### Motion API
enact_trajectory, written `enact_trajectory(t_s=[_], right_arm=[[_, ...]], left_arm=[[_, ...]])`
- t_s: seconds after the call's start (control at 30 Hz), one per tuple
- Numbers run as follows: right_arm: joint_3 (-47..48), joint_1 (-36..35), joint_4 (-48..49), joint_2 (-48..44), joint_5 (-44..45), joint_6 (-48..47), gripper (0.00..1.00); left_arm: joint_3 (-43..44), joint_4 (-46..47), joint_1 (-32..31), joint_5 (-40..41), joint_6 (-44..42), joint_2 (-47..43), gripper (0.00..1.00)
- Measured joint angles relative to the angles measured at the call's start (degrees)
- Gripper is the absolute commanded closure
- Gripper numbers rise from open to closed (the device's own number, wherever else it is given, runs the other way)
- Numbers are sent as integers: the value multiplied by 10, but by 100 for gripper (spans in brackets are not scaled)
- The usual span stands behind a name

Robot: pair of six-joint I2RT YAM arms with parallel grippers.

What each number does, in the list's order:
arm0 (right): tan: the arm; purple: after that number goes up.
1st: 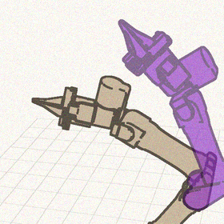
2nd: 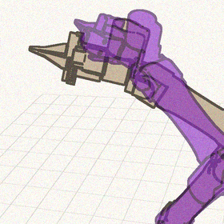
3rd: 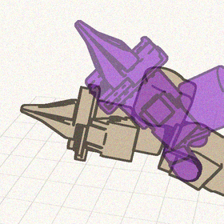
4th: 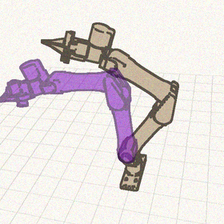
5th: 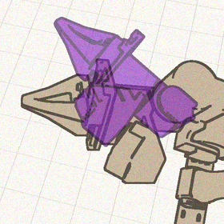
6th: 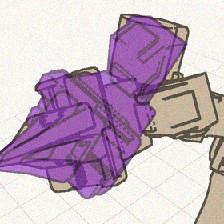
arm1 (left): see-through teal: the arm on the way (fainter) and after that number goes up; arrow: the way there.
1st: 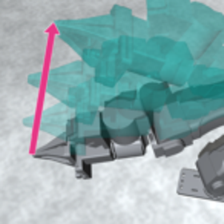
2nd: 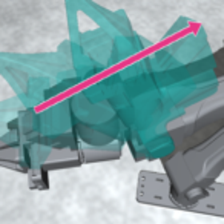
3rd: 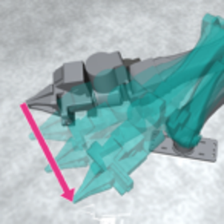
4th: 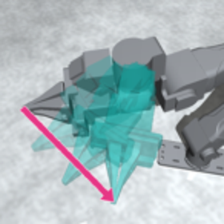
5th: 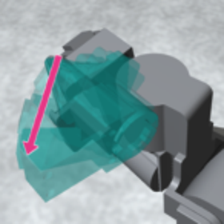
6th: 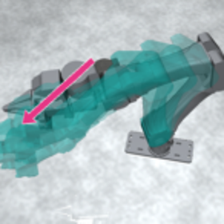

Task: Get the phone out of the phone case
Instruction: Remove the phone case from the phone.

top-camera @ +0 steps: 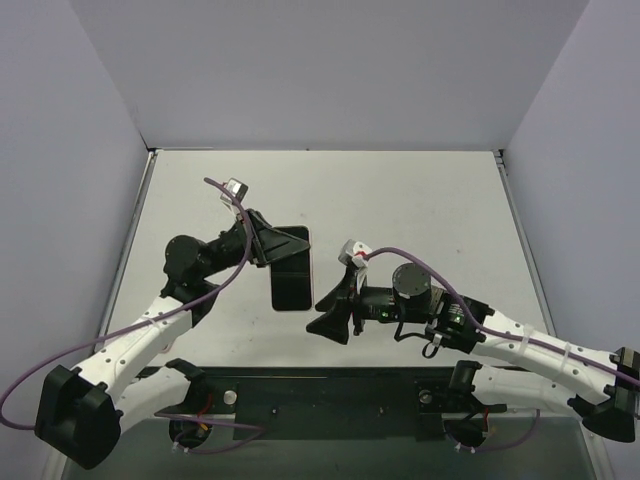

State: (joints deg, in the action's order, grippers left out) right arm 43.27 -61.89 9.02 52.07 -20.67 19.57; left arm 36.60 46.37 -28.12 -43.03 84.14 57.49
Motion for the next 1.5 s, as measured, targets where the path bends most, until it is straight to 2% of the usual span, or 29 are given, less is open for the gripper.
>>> enact_trajectory(t_s=[0.13,0.4,0.5,0.9,1.17,1.27,1.4,1.5], right_arm=[[-7,12,73,11,-85,69,47],[-14,61,182,38,-157,154,54],[-16,77,199,47,-174,170,62],[-16,83,220,68,-248,181,65],[-16,83,209,68,-243,165,83],[-16,80,201,68,-236,153,100],[-6,62,166,63,-207,110,100],[9,19,113,43,-122,38,100]], left_arm=[[2,1,1,2,-8,20,100],[2,-3,1,1,-9,26,100],[2,-3,1,-5,-8,25,100],[3,6,2,-32,6,26,100],[3,25,5,-37,29,35,100],[3,35,6,-41,33,41,100],[3,57,7,-55,40,51,100],[3,100,7,-69,62,64,100]])
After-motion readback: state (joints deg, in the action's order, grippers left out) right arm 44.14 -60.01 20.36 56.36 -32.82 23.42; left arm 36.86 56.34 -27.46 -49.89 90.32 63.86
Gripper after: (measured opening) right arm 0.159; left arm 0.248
